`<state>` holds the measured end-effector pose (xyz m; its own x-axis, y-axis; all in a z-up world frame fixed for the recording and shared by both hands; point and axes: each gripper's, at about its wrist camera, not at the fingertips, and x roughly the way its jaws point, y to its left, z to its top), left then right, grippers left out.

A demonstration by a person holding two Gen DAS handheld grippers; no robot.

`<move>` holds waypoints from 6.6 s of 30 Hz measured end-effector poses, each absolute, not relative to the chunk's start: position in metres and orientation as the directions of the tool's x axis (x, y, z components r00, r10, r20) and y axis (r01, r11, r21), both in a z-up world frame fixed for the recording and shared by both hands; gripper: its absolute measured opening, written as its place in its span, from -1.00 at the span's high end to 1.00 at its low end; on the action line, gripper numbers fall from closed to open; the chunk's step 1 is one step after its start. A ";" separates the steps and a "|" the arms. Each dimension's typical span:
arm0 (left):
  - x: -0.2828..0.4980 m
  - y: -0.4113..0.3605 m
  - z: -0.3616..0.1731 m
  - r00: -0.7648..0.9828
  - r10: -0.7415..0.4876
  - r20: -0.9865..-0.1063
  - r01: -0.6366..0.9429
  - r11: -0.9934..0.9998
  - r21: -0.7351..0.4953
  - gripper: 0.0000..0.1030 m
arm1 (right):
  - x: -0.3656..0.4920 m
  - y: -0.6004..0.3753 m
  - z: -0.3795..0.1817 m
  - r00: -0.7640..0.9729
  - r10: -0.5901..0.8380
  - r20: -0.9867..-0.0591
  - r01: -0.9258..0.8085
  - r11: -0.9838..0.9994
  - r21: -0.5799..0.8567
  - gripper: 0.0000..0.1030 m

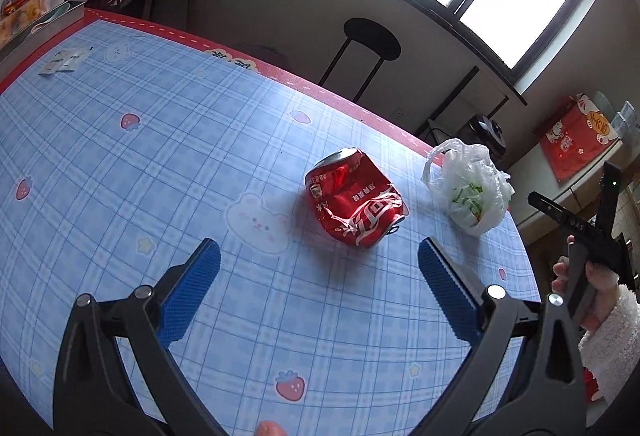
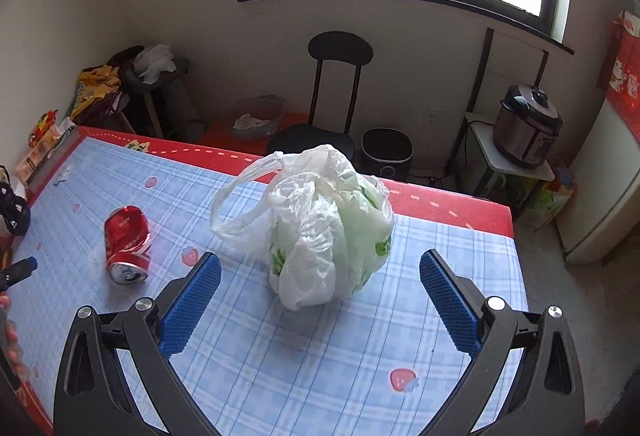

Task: Collect trash
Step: 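Return both tools to the table toward the red cola can, then close the right tool on the white plastic bag while the left tool approaches the red can, then close the left tool on the crushed red cola can and lift it, then carry the red can and white bag over the terracotta bin with both tools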

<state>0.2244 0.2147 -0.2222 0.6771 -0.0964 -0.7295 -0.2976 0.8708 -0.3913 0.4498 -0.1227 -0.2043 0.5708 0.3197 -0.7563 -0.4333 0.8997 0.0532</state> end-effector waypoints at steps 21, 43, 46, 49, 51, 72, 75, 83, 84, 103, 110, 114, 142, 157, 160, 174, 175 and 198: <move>0.260 0.227 -0.258 0.646 -0.125 -0.753 -0.341 0.836 -0.430 -0.89 | 0.507 -0.067 -0.291 0.364 0.269 -0.892 -0.468 0.880 0.074 -0.83; 0.292 0.232 -0.295 0.635 -0.239 -0.734 -0.373 0.737 -0.563 -0.34 | 0.465 -0.059 -0.292 0.366 0.299 -0.881 -0.469 0.877 0.103 0.35; 0.302 0.231 -0.300 0.641 -0.252 -0.725 -0.378 0.719 -0.584 -0.32 | 0.464 -0.057 -0.293 0.365 0.295 -0.883 -0.480 0.872 0.093 0.35; 0.309 0.232 -0.302 0.648 -0.246 -0.721 -0.380 0.716 -0.586 -0.30 | 0.463 -0.056 -0.295 0.363 0.296 -0.884 -0.486 0.869 0.091 0.35; 0.314 0.231 -0.302 0.650 -0.240 -0.721 -0.375 0.723 -0.580 -0.30 | 0.463 -0.055 -0.296 0.363 0.296 -0.884 -0.490 0.867 0.089 0.36; 0.337 0.180 -0.295 0.655 -0.465 -0.595 -0.205 0.649 -0.733 -0.14 | 0.442 -0.036 -0.301 0.336 0.309 -0.890 -0.556 0.828 0.078 0.37; 0.338 0.168 -0.298 0.637 -0.514 -0.574 -0.181 0.625 -0.760 -0.14 | 0.437 -0.035 -0.301 0.325 0.320 -0.890 -0.560 0.824 0.092 0.37; 0.332 0.146 -0.311 0.589 -0.542 -0.600 -0.193 0.626 -0.755 -0.14 | 0.408 -0.031 -0.300 0.301 0.341 -0.891 -0.582 0.806 0.112 0.38; 0.331 0.144 -0.315 0.581 -0.543 -0.607 -0.201 0.627 -0.753 -0.14 | 0.406 -0.030 -0.300 0.302 0.341 -0.890 -0.583 0.805 0.111 0.38; 0.299 0.147 -0.298 0.610 -0.658 -0.441 -0.053 0.521 -0.852 -0.04 | 0.399 -0.023 -0.301 0.318 0.297 -0.900 -0.546 0.834 0.082 0.39; 0.310 0.132 -0.308 0.574 -0.593 -0.565 -0.111 0.628 -0.770 0.72 | 0.400 -0.024 -0.300 0.311 0.301 -0.902 -0.546 0.833 0.090 0.39; 0.303 0.138 -0.302 0.595 -0.542 -0.594 -0.132 0.663 -0.737 0.75 | 0.396 -0.028 -0.298 0.305 0.312 -0.900 -0.542 0.834 0.105 0.44; 0.154 0.098 -0.170 0.685 -0.190 -0.703 -0.178 0.892 -0.415 0.83 | 0.221 -0.224 -0.177 0.539 0.432 -0.723 -0.388 0.890 0.242 0.49; 0.149 -0.061 -0.113 0.709 -0.347 -0.614 0.062 0.897 -0.437 0.83 | 0.138 -0.472 -0.136 0.726 0.178 -0.664 -0.062 0.979 0.195 0.48; 0.153 -0.101 -0.108 0.694 -0.404 -0.596 0.122 0.882 -0.455 0.83 | 0.122 -0.524 -0.135 0.741 0.103 -0.663 0.029 0.982 0.185 0.48; 0.178 -0.311 -0.114 0.505 -0.632 -0.589 0.446 0.774 -0.449 0.83 | 0.030 -0.674 -0.130 0.772 -0.128 -0.623 0.314 0.929 0.198 0.48; 0.179 -0.325 -0.116 0.487 -0.643 -0.591 0.464 0.764 -0.448 0.83 | 0.024 -0.679 -0.131 0.770 -0.137 -0.624 0.327 0.924 0.200 0.48; 0.211 -0.510 -0.175 0.262 -0.715 -0.649 0.703 0.602 -0.379 -0.44 | -0.025 -0.736 -0.150 0.726 -0.250 -0.641 0.484 0.847 0.219 0.48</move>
